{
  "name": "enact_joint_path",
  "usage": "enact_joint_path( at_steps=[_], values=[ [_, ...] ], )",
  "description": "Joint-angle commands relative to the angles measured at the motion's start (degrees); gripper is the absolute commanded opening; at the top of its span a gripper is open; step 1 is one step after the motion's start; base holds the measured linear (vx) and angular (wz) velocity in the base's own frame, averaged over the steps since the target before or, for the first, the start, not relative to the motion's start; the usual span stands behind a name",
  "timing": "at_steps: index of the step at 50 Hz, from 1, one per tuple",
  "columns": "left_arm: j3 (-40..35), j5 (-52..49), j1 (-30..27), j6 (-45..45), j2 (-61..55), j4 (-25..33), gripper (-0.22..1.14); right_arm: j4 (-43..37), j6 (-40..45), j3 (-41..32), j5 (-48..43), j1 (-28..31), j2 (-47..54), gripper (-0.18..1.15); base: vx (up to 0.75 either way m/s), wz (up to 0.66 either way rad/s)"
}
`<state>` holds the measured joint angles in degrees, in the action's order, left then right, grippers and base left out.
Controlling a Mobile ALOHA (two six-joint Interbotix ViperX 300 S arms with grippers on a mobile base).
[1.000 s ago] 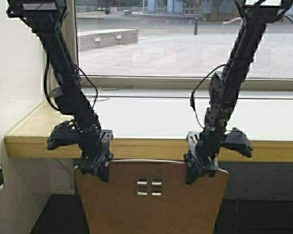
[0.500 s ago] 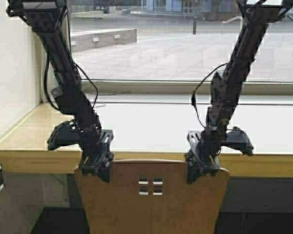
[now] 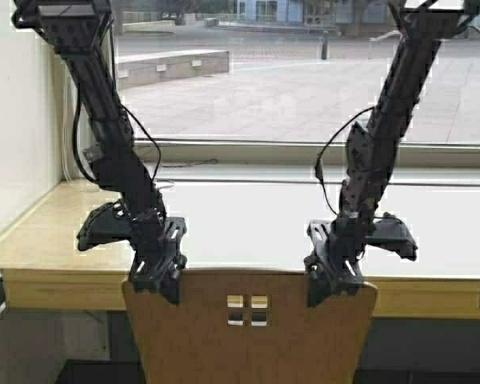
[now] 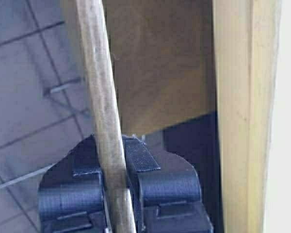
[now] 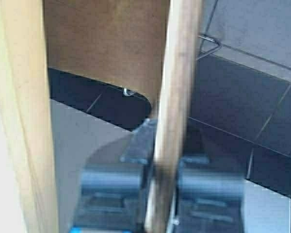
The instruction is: Push the chairs under the table
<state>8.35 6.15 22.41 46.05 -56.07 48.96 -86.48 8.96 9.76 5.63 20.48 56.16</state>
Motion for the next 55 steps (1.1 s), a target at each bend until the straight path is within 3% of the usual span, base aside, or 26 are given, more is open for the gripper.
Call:
enact_joint_path(
  at_steps=[1,12,15,18,25,30,34,55],
  values=[
    [-0.44,0.79,-0.35,-0.88,1.05,-0.88,0.04,2.9,-3.08,-2.11,-0.35,0.09,0.09,0.04,0.11,-0.01],
    [0.88,0.88,-0.35,-0.88,2.02,-0.88,0.07,9.67,-3.08,-1.93,-0.18,0.18,-0.18,0.06,0.08,-0.02],
    [1.58,0.88,-0.26,-0.97,2.46,-0.88,0.13,11.69,-3.08,-2.2,0.18,0.09,-0.09,0.12,0.05,-0.01],
    [1.85,0.88,-0.26,-1.14,2.72,-0.88,0.23,12.22,-3.08,-2.29,0.79,0.09,-0.09,0.25,0.04,-0.02],
    [2.02,0.88,-0.26,-1.85,2.99,-0.88,0.58,12.04,-2.9,-3.34,1.76,-0.35,-0.18,0.7,0.01,-0.02],
    [2.2,0.88,-0.26,-1.85,3.08,-0.88,0.78,11.6,-2.9,-3.52,1.85,-0.44,-0.53,0.89,-0.01,0.0],
    [2.99,0.7,-0.26,-1.93,3.78,-0.88,0.84,11.34,-2.9,-3.08,2.02,-0.44,-1.67,0.89,-0.01,0.02],
    [10.63,0.18,-0.26,-4.48,18.28,-0.97,0.84,11.16,-2.99,3.6,2.64,-0.97,-15.38,0.89,0.0,0.0]
  ],
)
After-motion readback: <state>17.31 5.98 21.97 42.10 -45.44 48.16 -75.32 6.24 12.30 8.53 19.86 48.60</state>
